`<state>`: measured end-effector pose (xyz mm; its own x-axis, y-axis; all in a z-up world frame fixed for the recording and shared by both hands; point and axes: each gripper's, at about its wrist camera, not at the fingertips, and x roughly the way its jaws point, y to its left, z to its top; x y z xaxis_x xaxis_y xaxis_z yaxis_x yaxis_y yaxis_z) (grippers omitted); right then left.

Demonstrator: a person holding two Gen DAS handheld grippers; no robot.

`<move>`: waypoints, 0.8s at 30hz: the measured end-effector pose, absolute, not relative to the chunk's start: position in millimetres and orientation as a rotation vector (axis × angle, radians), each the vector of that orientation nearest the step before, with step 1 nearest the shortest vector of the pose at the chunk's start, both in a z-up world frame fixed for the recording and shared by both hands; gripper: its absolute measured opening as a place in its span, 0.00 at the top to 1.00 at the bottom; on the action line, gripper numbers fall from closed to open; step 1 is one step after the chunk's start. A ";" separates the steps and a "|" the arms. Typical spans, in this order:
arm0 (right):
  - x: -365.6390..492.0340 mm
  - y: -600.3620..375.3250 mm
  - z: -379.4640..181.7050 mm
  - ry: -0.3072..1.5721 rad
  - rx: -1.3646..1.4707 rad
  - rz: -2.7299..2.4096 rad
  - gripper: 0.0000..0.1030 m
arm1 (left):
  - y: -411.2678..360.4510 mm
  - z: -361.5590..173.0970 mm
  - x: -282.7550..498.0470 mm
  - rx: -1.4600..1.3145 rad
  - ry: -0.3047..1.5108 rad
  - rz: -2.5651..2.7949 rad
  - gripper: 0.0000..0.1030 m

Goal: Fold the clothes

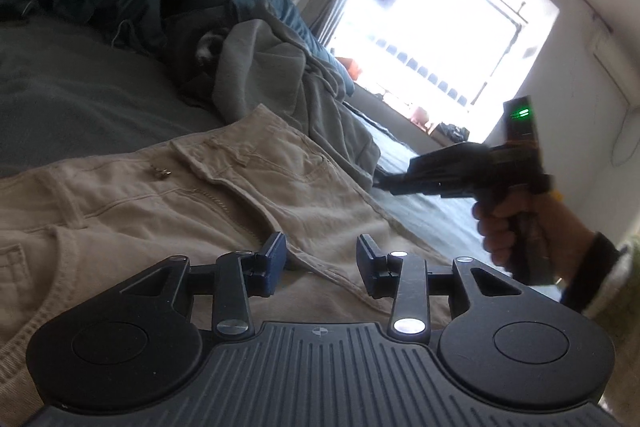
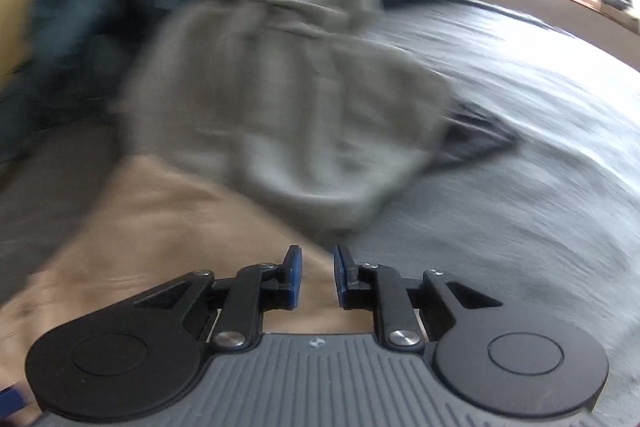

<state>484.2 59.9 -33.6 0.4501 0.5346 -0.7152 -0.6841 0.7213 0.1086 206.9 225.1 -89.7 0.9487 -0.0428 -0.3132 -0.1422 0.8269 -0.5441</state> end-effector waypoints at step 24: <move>364.1 -187.8 152.2 0.632 -0.097 0.346 0.72 | 209.7 -86.7 193.1 -0.595 0.261 0.037 0.60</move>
<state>364.1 -187.8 152.2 0.7516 0.2875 -0.5937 -0.3458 0.9382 0.0164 193.1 209.7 -86.7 0.9665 -0.0409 -0.2533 -0.1089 0.8284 -0.5494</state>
